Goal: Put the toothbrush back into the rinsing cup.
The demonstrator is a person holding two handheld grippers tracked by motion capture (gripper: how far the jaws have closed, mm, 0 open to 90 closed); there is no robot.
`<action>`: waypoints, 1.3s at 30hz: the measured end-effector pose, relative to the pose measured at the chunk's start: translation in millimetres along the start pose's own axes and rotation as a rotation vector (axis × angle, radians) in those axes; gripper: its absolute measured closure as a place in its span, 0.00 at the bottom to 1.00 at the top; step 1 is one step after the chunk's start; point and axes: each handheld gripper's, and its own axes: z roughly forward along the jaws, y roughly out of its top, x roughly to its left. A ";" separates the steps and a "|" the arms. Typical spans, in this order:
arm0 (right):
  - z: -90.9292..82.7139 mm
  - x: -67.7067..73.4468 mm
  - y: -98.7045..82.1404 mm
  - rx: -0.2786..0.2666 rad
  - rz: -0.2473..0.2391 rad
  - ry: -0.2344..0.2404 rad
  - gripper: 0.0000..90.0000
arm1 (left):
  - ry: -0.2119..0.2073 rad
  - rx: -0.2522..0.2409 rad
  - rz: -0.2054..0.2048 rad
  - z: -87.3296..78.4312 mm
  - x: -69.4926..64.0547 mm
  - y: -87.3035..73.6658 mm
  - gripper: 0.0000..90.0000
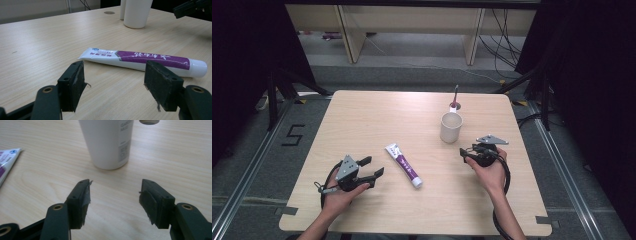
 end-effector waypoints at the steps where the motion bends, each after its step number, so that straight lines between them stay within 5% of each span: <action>1: -1.6 4.0 -1.4 0.016 0.026 -0.010 0.47 | 0.001 0.000 0.000 -0.1 0.4 0.0 0.36; 4: 0.4 5.3 -7.1 -0.003 -0.015 0.011 0.47 | 0.002 -0.001 0.000 -0.2 0.4 0.0 0.36; 6: 0.0 9.4 -11.1 0.002 0.007 0.025 0.47 | 0.001 -0.002 0.000 -0.1 0.1 0.0 0.36; 13: -0.5 12.7 -17.9 0.012 -0.036 0.006 0.47 | -0.002 0.000 0.008 0.2 -0.4 0.0 0.36; 16: 0.2 15.1 -19.8 0.007 -0.006 0.016 0.47 | -0.001 0.005 0.009 0.4 -0.6 0.2 0.36; 23: -2.4 13.7 -20.2 0.007 -0.034 0.019 0.47 | -0.001 0.009 0.018 1.2 -1.5 0.3 0.36; 26: -2.8 15.9 -21.8 0.023 0.008 0.034 0.47 | -0.008 0.021 0.010 1.9 -2.3 0.7 0.36; 27: -3.5 13.6 -21.7 0.013 -0.021 0.015 0.47 | -0.011 0.018 0.008 2.7 -2.6 0.9 0.36; 39: -11.5 10.9 -19.7 -0.010 -0.030 0.020 0.47 | -0.037 0.020 0.042 4.4 -2.4 27.2 0.35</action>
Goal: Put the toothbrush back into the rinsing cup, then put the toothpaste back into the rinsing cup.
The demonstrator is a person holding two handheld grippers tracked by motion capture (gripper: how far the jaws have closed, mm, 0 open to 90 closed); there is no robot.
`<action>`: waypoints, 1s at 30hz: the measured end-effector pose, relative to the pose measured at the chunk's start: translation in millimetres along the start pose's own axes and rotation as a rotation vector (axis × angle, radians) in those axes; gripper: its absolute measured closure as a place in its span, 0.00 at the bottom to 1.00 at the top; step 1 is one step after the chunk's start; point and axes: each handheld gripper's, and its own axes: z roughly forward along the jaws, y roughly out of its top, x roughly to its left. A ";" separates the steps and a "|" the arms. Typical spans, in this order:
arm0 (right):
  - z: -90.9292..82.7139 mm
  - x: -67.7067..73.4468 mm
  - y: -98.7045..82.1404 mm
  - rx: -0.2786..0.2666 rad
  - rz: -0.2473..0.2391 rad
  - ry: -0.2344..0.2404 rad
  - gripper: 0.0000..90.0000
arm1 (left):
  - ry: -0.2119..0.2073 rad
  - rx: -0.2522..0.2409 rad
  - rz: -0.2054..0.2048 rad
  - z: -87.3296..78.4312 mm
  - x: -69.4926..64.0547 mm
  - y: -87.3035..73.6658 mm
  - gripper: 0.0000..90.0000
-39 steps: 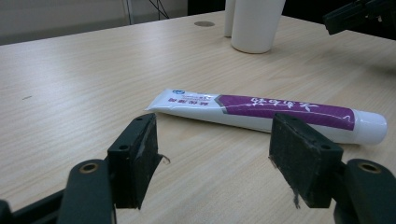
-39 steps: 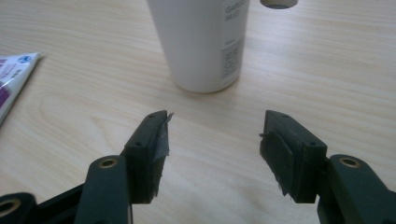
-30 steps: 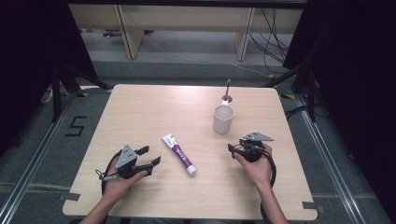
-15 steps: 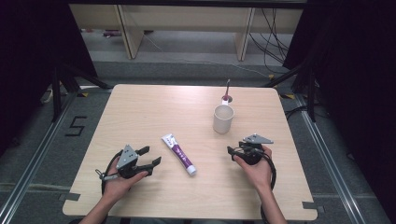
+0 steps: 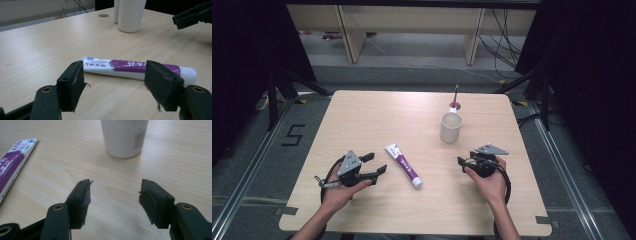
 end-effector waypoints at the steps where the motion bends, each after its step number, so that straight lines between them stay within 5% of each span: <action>1: -1.1 2.7 -0.8 -0.002 0.036 -0.009 0.47 | -0.005 0.004 0.004 1.5 0.9 3.3 0.35; 4: -4.3 -1.6 0.0 0.009 0.001 -0.004 0.47 | -0.015 0.018 0.021 7.7 3.3 12.2 0.33; 5: -3.8 0.4 -0.9 0.007 0.037 0.011 0.47 | -0.017 0.026 0.033 9.5 4.5 14.9 0.33; 9: -6.0 -2.5 -0.8 0.007 0.018 0.001 0.47 | -0.034 0.056 0.055 14.7 7.8 24.3 0.33; 10: -6.8 -0.6 -1.1 0.016 0.044 -0.010 0.47 | -0.034 0.056 0.055 14.7 7.8 24.3 0.33; 11: -6.1 -3.4 -1.0 -0.009 0.005 -0.012 0.47 | -0.041 0.068 0.066 16.0 9.8 28.7 0.33; 14: -5.7 -1.4 -1.9 -0.006 0.052 0.006 0.47 | -0.042 0.077 0.076 17.2 12.5 34.0 0.33; 17: -9.0 -5.6 -1.6 0.003 0.012 -0.021 0.47 | -0.044 0.077 0.078 17.9 13.7 37.4 0.33; 18: -7.6 -3.4 -2.5 -0.004 0.051 -0.006 0.47 | -0.049 0.075 0.081 18.5 14.3 37.9 0.33; 21: -9.3 -3.8 -2.7 0.011 0.068 -0.002 0.47 | -0.046 0.082 0.078 19.0 14.0 38.4 0.33; 22: -8.8 -6.5 -2.5 -0.006 0.037 -0.005 0.47 | -0.049 0.085 0.081 19.4 13.7 38.6 0.33; 24: -10.3 -3.5 -2.5 0.015 0.083 -0.007 0.47 | -0.055 0.086 0.091 20.2 14.1 38.9 0.33; 30: -7.9 -6.2 -1.6 0.005 0.034 0.003 0.47 | -0.054 0.085 0.098 20.2 15.3 42.2 0.33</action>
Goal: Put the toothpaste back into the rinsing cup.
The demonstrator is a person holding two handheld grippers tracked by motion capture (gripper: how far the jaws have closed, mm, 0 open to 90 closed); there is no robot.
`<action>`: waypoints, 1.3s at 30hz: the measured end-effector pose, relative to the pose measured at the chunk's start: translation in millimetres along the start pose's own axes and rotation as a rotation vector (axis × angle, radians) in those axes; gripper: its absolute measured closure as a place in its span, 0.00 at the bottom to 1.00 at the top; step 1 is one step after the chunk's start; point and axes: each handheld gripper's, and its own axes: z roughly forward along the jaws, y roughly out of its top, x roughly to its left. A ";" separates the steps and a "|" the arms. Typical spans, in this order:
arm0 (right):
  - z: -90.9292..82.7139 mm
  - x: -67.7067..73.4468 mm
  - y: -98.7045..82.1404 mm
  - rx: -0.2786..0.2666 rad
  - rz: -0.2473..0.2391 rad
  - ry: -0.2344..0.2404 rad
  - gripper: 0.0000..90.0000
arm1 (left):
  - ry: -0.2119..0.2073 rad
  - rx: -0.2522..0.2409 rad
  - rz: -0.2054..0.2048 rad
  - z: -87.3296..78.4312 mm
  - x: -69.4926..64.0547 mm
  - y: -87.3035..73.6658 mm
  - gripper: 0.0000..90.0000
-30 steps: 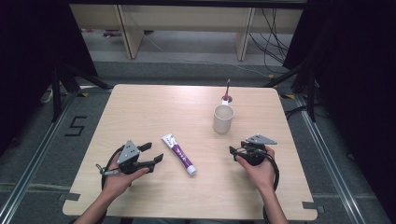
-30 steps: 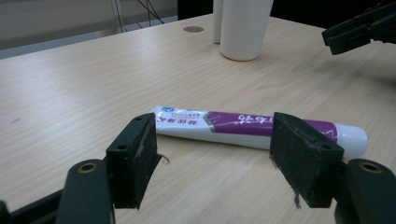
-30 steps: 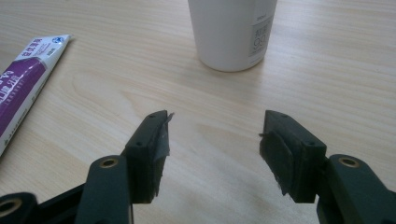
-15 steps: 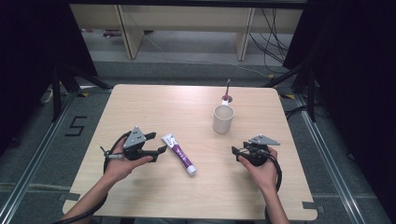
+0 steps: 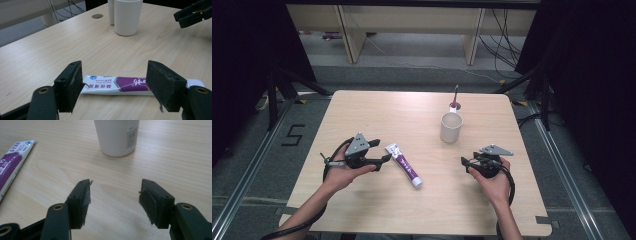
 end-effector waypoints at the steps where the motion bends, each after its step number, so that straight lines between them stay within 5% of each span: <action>1: 0.0 -0.4 0.2 0.000 -0.007 -0.007 0.47 | 0.002 -0.002 0.004 0.0 0.8 0.4 0.33; 4: 1.9 1.7 -0.2 0.000 0.028 0.013 0.47 | 0.009 -0.007 -0.003 0.7 2.7 1.1 0.33; 13: 0.4 -3.3 0.3 0.009 -0.022 -0.007 0.47 | 0.000 0.000 0.004 5.2 3.5 2.3 0.33; 17: 3.0 0.0 0.2 0.019 0.012 0.019 0.47 | -0.006 0.008 0.001 4.6 5.6 0.6 0.33; 23: 3.8 2.2 -0.7 0.038 -0.016 0.009 0.47 | -0.018 0.012 0.013 3.5 7.3 1.4 0.34; 32: 6.6 2.4 -1.0 0.039 0.000 0.041 0.47 | -0.076 0.094 0.099 10.5 12.8 8.2 0.37; 36: 6.5 2.4 -0.8 0.037 -0.007 0.042 0.47 | -0.135 0.151 0.175 17.3 12.9 12.8 0.40; 38: 7.1 2.0 -0.6 0.039 -0.027 0.043 0.47 | -0.199 0.201 0.253 22.7 12.5 16.1 0.41; 39: 7.1 2.0 -0.6 0.039 -0.027 0.043 0.47 | -0.199 0.201 0.253 22.7 12.5 16.1 0.41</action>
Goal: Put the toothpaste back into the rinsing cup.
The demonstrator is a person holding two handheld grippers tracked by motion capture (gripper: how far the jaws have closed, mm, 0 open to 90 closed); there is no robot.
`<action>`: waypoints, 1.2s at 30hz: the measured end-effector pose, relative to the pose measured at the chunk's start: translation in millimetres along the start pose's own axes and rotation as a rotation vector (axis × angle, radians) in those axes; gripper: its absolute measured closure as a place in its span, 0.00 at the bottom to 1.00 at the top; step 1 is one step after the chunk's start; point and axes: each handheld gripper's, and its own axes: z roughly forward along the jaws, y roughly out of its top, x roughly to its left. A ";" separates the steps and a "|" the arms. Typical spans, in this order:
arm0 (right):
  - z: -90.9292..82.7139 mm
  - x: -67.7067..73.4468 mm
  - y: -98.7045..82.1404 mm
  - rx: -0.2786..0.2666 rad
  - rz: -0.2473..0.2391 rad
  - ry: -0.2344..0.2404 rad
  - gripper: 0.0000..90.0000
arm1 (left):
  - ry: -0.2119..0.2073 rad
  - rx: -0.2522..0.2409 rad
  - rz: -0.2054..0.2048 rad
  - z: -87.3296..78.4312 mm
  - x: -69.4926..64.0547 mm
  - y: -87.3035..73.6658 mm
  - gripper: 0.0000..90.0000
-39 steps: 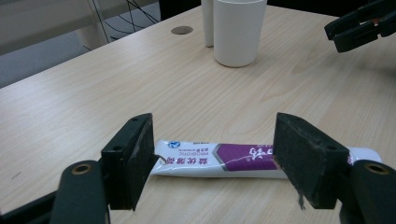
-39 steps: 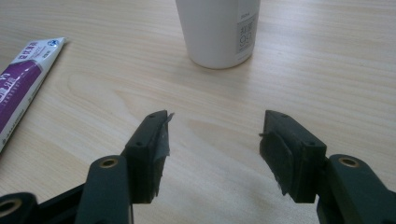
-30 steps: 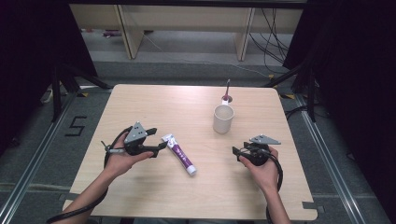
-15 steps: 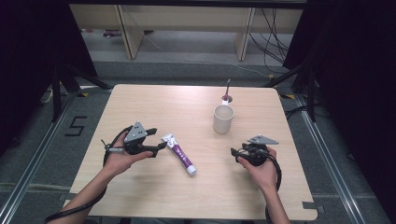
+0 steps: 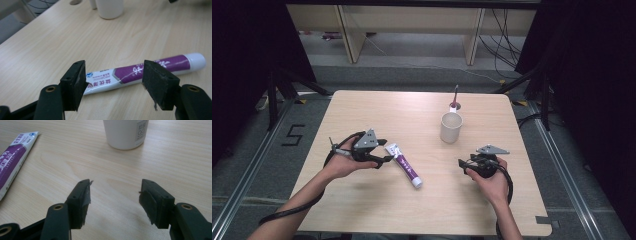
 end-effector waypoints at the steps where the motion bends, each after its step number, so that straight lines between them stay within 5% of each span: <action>1: -0.5 0.5 0.0 0.004 0.005 -0.007 0.47 | -0.031 0.016 0.024 3.0 -0.5 1.9 0.41; 2: -0.9 0.2 0.1 0.013 0.001 -0.011 0.47 | -0.076 0.054 0.075 6.8 -0.4 4.3 0.42; 5: -1.6 4.5 -0.1 0.030 0.056 -0.007 0.47 | -0.133 0.093 0.089 13.2 -1.5 6.3 0.43; 6: -0.8 2.3 0.2 0.021 0.024 -0.009 0.47 | -0.175 0.154 0.132 18.6 -1.3 9.0 0.43; 10: -0.2 2.2 0.4 0.016 0.009 -0.003 0.47 | -0.224 0.196 0.174 28.9 -2.9 13.3 0.43; 36: -0.1 3.0 0.8 0.016 0.014 0.009 0.47 | -0.319 0.310 0.359 60.0 -8.4 32.2 0.43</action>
